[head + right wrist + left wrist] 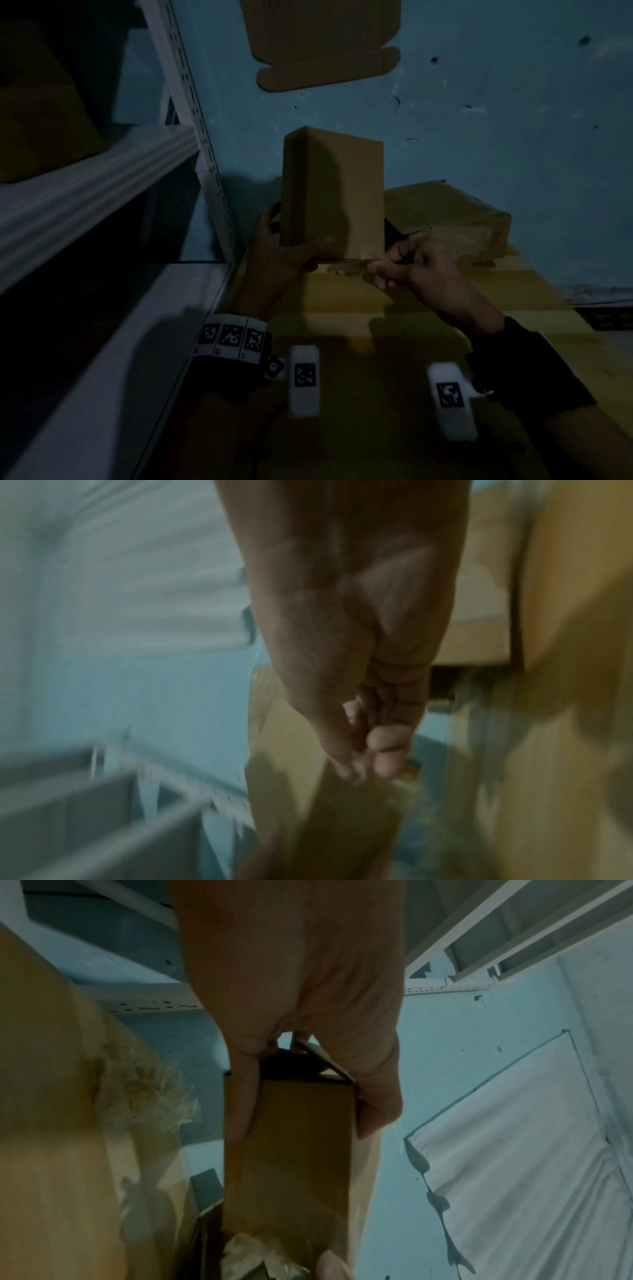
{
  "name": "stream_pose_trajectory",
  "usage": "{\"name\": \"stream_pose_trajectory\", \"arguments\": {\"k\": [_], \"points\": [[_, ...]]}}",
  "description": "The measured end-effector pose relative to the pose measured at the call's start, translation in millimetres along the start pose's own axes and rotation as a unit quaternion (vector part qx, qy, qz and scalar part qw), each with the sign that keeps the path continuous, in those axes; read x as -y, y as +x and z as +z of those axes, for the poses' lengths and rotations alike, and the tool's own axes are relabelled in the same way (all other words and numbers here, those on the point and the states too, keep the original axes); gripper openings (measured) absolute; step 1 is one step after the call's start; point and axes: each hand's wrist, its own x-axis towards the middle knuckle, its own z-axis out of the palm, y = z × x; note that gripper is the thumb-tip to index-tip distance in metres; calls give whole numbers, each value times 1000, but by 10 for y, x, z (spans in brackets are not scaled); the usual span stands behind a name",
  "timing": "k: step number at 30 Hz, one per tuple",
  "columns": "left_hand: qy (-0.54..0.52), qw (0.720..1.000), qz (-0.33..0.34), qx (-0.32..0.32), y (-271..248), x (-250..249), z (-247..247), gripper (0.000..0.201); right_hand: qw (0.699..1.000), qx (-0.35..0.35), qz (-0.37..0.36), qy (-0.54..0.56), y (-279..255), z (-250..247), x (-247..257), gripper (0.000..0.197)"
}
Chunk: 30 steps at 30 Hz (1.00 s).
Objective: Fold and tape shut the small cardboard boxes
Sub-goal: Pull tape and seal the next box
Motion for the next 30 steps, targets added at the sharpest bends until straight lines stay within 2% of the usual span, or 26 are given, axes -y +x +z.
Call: {"name": "stream_pose_trajectory", "arguments": {"k": [4, 9, 12, 15, 17, 18, 20, 22, 26, 30], "points": [[-18, 1000, -10, -1, 23, -2, -4, 105, 998, -2, 35, 59, -5, 8, 37, 18], [-17, 997, -70, -2, 35, 42, 25, 112, 992, -77, 44, -93, -15, 69, 112, 21], [-19, 995, -101, 6, 20, 53, 68, 101, 976, -68, 60, -196, -26, 99, 108, 35], [-19, 992, -128, 10, 18, 79, 94, 83, 971, -23, 36, -236, -33, 67, 48, 34], [12, 989, -148, 11, 40, 116, 95, 75, 962, 7, 11, -271, -37, 63, -19, 45], [26, 986, -165, 15, 45, 124, 94, 78, 953, 12, -4, -303, -39, 70, -35, 49], [30, 976, -214, 31, 31, 124, 98, 101, 936, 9, -27, -351, -28, 72, -75, 48], [32, 971, -233, 44, 15, 114, 106, 119, 935, 5, -41, -352, -9, 52, -101, 46], [26, 972, -222, 73, 1, 102, 136, 100, 936, 13, -46, -348, -10, 64, -86, 49], [5, 975, -217, 34, 15, 118, 152, 106, 975, 35, -11, -219, -54, 119, -23, 51]]}}
